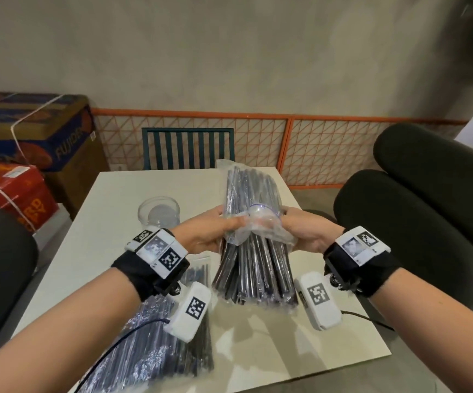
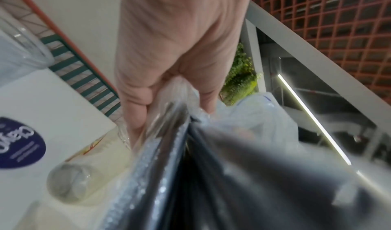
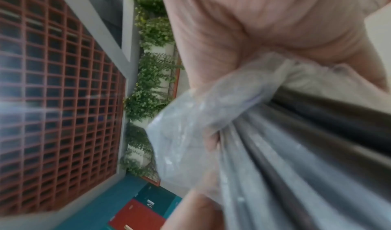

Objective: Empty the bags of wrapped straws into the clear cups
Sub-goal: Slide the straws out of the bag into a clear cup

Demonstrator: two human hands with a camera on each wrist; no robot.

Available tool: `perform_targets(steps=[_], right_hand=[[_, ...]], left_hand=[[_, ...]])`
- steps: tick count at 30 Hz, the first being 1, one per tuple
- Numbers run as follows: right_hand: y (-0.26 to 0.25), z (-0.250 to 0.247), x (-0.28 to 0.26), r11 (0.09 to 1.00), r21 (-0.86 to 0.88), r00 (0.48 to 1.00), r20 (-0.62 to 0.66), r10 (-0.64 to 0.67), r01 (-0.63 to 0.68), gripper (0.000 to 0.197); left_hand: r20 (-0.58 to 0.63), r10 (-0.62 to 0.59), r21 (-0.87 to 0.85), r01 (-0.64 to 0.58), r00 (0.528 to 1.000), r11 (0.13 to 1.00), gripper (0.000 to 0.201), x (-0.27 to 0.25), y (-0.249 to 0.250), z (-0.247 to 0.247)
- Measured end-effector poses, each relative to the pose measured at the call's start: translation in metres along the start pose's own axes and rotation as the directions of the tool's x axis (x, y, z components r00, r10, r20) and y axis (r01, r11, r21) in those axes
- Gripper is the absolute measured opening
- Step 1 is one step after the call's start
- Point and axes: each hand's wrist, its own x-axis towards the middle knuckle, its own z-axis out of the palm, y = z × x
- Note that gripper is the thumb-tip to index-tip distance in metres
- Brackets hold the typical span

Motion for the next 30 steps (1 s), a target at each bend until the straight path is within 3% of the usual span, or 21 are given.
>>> perform_targets(steps=[3,6,9,11,13,15,16,18,23,27,30], right_hand=[[0.002,-0.009,0.008,0.995,0.01,0.993,-0.055,-0.102,0.102,0.028],[0.003,-0.014,0.008,0.979,0.016,0.973,-0.116,-0.199,0.202,0.032],[-0.001,-0.018,0.016,0.956,-0.077,0.951,-0.105,-0.29,0.283,0.046],[-0.007,-0.021,0.018,0.949,-0.117,0.946,-0.105,-0.306,0.294,0.056],[-0.012,-0.028,0.024,0.943,-0.084,0.934,-0.139,-0.33,0.321,0.048],[-0.018,-0.033,0.029,0.933,-0.045,0.923,-0.132,-0.361,0.358,0.047],[-0.022,-0.035,0.032,0.928,-0.023,0.922,-0.112,-0.371,0.371,0.057],[-0.03,-0.042,0.039,0.917,0.038,0.915,-0.092,-0.392,0.397,0.078],[-0.057,-0.067,0.053,0.881,0.061,0.882,-0.076,-0.465,0.469,0.094],[-0.073,-0.074,0.069,0.812,0.067,0.802,-0.22,-0.556,0.58,0.089],[-0.072,-0.073,0.087,0.784,0.112,0.778,-0.27,-0.567,0.611,0.082]], left_hand=[[0.085,-0.019,-0.153,0.031,0.996,0.988,0.028,0.004,0.0,-0.015],[0.052,0.004,-0.296,0.012,0.999,0.955,0.025,0.008,0.002,-0.026],[0.097,0.017,-0.284,0.012,0.995,0.959,0.008,0.017,0.002,-0.027],[0.13,0.017,-0.296,0.022,0.991,0.955,0.019,0.026,0.003,-0.029],[0.174,0.048,-0.261,-0.001,0.984,0.965,0.046,0.034,0.01,-0.025],[0.229,0.104,-0.131,-0.075,0.968,0.989,0.042,0.042,0.019,-0.017],[0.235,0.133,-0.033,-0.129,0.963,0.991,0.04,0.048,0.022,-0.013],[0.179,0.217,0.116,-0.239,0.96,0.964,0.053,0.063,0.03,-0.008],[-0.057,0.385,0.193,-0.368,0.921,0.91,0.059,0.095,0.055,-0.008],[-0.187,0.453,0.157,-0.429,0.872,0.89,0.053,0.116,0.078,-0.014],[-0.242,0.462,0.109,-0.45,0.853,0.887,0.05,0.128,0.082,-0.018]])
